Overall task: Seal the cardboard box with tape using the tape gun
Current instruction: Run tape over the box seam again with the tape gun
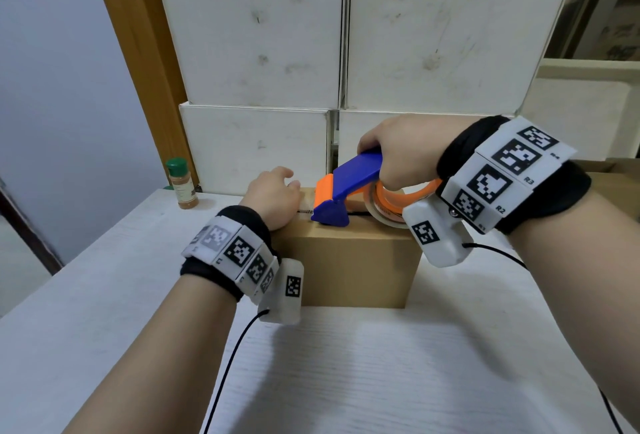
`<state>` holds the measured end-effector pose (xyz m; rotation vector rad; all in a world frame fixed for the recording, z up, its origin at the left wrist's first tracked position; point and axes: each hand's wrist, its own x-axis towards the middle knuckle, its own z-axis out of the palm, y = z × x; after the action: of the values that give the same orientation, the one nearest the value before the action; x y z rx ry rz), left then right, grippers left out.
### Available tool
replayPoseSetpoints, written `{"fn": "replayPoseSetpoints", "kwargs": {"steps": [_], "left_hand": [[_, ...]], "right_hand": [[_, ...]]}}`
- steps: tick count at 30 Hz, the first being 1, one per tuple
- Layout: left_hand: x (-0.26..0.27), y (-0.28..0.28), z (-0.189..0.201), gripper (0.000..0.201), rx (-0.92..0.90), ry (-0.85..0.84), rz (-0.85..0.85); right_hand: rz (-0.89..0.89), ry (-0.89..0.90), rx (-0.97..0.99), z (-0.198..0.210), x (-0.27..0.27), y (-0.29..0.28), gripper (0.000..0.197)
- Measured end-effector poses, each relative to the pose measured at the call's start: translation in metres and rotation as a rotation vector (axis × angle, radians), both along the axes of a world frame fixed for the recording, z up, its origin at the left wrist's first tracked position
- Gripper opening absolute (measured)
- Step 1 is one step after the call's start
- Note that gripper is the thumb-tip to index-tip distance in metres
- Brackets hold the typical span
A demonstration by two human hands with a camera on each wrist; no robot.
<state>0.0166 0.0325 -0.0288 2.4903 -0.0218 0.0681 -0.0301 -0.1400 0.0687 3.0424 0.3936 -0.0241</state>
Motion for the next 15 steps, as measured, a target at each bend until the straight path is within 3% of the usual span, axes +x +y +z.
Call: {"fn": "replayPoseSetpoints", "kwargs": {"steps": [10, 15], "left_hand": [[-0.0012, -0.0072, -0.0008, 0.042, 0.346, 0.020, -0.136], [0.0070, -0.0071, -0.0062, 0.038, 0.502, 0.079, -0.125]], "right_hand": [[-0.001, 0.011, -0.028, -0.0004, 0.0031, 0.0032, 0.038], [-0.003, 0.023, -0.030, -0.0002, 0.0034, 0.0051, 0.037]]}}
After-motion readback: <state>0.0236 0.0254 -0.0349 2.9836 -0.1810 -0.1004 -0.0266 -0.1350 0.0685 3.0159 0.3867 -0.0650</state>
